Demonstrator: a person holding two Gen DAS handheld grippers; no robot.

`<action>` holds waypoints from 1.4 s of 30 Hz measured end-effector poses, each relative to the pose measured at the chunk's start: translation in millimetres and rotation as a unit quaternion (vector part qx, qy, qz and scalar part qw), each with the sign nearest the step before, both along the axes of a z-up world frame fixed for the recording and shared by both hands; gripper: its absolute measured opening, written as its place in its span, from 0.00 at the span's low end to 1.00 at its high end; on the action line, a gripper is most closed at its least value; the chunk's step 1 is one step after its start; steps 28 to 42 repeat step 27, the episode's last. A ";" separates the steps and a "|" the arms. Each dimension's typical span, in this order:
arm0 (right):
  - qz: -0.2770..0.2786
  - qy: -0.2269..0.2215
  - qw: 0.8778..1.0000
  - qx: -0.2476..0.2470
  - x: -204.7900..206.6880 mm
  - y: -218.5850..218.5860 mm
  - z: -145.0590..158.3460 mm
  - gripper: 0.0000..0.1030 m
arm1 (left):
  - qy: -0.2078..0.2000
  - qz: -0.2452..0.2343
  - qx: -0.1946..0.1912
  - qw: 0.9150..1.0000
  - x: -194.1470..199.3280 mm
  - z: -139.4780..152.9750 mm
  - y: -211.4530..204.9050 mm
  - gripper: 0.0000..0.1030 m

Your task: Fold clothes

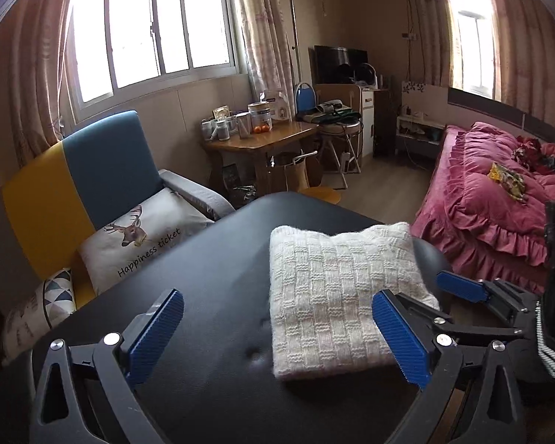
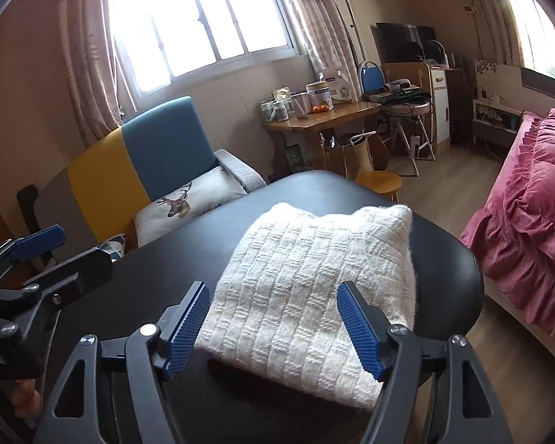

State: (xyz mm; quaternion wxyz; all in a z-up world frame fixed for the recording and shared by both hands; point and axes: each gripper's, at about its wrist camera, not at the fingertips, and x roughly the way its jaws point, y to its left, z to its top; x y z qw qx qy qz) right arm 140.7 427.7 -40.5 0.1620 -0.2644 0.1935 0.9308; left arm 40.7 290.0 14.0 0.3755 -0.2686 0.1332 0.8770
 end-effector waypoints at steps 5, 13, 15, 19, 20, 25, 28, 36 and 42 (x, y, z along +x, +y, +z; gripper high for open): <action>0.013 -0.004 1.000 0.006 -5.0 -10.5 5.1 0.71 | 0.019 0.013 0.009 1.000 15.4 23.6 -19.8 1.00; 0.022 -0.017 0.999 0.018 -7.0 -20.7 2.8 0.71 | 0.023 0.025 0.019 0.999 23.7 39.7 -34.6 1.00; 0.023 -0.020 0.999 0.019 -7.1 -20.8 0.7 0.71 | 0.016 0.022 0.016 1.000 21.4 38.6 -33.2 1.00; 0.026 -0.025 0.999 0.017 -9.2 -19.7 -3.3 0.71 | 0.019 0.026 0.016 0.999 21.5 36.3 -31.4 1.00; 0.026 -0.026 0.999 0.016 -9.6 -19.4 -4.5 0.71 | 0.021 0.027 0.016 0.999 21.8 35.9 -31.4 1.00; 0.028 -0.033 0.999 0.011 -11.5 -17.1 -10.9 0.71 | 0.016 0.031 0.020 0.999 20.0 29.4 -33.6 1.00; 0.026 -0.032 0.999 0.008 -11.5 -15.7 -11.7 0.71 | 0.016 0.037 0.018 0.999 18.1 26.2 -34.1 1.00; 0.026 -0.032 0.999 0.008 -11.5 -15.7 -11.7 0.71 | 0.016 0.037 0.018 0.999 18.1 26.2 -34.1 1.00; 0.026 -0.032 0.999 0.008 -11.5 -15.7 -11.7 0.71 | 0.016 0.037 0.018 0.999 18.1 26.2 -34.1 1.00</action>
